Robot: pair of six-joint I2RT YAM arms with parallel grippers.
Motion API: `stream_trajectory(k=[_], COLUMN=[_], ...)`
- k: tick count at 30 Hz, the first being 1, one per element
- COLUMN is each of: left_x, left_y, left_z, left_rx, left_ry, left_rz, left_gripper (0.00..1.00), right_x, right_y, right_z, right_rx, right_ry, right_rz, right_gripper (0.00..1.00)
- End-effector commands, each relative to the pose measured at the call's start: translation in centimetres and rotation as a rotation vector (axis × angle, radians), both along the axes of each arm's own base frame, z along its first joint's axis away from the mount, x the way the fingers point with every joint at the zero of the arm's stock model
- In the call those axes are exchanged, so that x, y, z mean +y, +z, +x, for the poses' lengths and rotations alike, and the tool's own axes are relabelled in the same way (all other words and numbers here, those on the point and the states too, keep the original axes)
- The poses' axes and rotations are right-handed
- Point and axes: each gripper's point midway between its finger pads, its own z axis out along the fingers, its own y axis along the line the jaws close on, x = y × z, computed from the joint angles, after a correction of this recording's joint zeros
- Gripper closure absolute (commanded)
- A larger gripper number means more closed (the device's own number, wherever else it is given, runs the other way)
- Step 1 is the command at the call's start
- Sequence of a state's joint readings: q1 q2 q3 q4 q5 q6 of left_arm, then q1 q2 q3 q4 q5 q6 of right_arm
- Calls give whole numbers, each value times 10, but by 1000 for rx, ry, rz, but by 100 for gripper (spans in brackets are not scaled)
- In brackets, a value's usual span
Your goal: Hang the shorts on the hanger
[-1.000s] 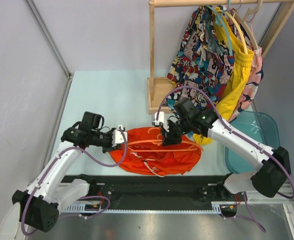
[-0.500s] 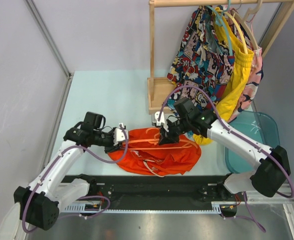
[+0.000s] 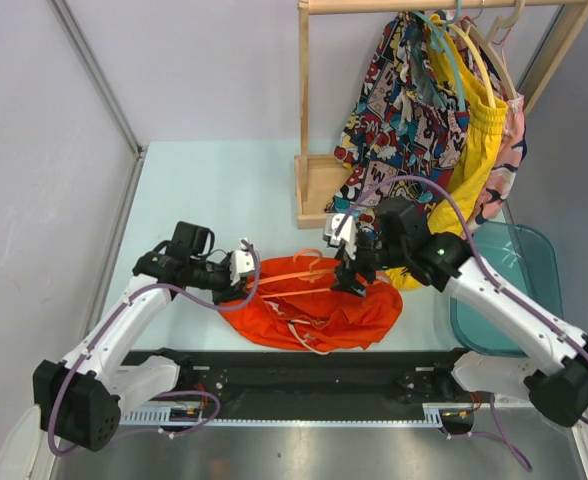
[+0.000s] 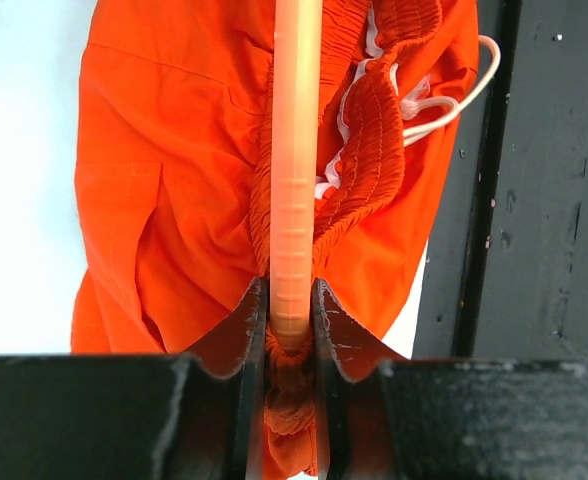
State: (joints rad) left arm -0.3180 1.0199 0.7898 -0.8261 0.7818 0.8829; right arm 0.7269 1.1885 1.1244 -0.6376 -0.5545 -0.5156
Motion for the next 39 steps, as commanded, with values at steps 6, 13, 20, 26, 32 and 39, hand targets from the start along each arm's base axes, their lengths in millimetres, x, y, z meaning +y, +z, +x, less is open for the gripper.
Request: stream_trajectory(k=[6, 13, 20, 26, 32, 39], left_x=[-13, -10, -6, -2, -1, 0], left_y=[9, 10, 6, 5, 4, 3], left_z=[9, 7, 5, 5, 8, 7], left_rx=[23, 15, 19, 23, 23, 31], left_ry=[31, 41, 53, 54, 52, 48], left_rz=[-86, -81, -72, -69, -65, -64], left_gripper=[100, 100, 100, 100, 100, 100], right_x=[-9, -2, -14, -54, -87, -108], right_y=[-34, -83, -115, -125, -132, -143], right_z=[-17, -6, 0, -3, -15, -22], right_rx=[-56, -129, -135, -129, -106, -72], right_ry=[-89, -110, -128, -173, -172, -173], right_rz=[-157, -227, -333, -420, -466, -509], right_gripper=[45, 52, 60, 73, 79, 82])
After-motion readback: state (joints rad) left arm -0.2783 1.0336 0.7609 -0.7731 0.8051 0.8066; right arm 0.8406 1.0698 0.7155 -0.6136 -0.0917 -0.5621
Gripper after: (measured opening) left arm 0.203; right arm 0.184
